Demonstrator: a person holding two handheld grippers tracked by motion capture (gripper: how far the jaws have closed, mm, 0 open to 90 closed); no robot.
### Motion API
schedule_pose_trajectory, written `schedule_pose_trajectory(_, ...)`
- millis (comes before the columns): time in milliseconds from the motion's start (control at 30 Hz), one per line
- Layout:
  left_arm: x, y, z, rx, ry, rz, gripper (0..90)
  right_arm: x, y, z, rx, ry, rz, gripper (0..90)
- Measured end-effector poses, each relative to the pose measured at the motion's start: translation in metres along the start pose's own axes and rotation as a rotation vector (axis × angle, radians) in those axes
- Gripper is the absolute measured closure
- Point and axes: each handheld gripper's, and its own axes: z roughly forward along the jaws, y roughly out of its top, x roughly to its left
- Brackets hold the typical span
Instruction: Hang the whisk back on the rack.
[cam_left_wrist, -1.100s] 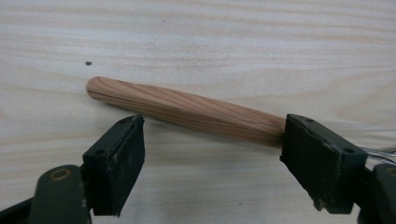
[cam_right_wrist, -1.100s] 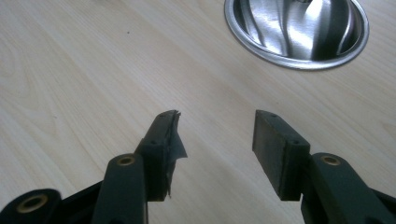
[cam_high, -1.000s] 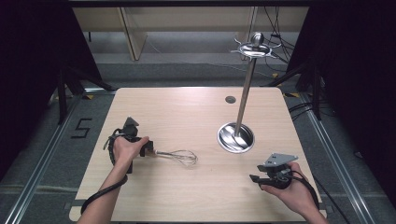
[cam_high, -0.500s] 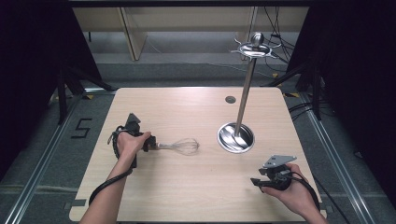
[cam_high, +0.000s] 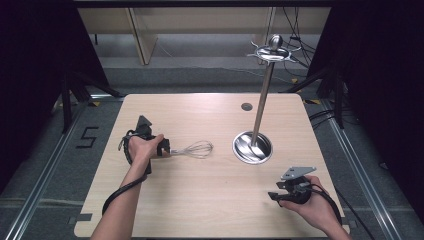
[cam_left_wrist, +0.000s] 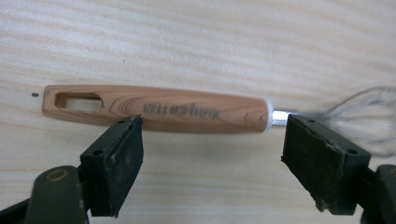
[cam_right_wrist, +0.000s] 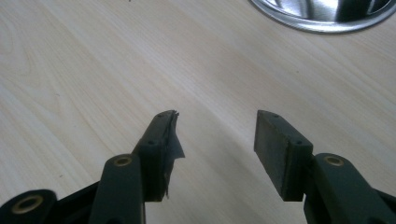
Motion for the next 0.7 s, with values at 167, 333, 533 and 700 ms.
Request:
schedule_pose_trajectory(167,-0.0004,0.0035,-0.0006,-0.041,0.026,-0.072,16.5,-0.0011,0.0017,-0.0011,0.035,0.013,-0.006,49.2)
schedule_pose_trajectory(333,0.0041,0.0034,-0.0022,-0.064,0.088,-0.149,15.2,-0.0028,0.0009,-0.0003,0.036,0.017,-0.013,48.9)
schedule_pose_trajectory(533,0.0022,0.0059,-0.0040,-0.070,0.129,-0.163,14.6,-0.0031,0.0004,0.0014,0.046,0.014,-0.006,48.6)
schedule_pose_trajectory(700,0.0082,0.0066,0.0015,-0.061,0.149,-0.191,14.7,-0.0032,-0.0005,0.0030,0.024,0.013,-0.021,48.5)
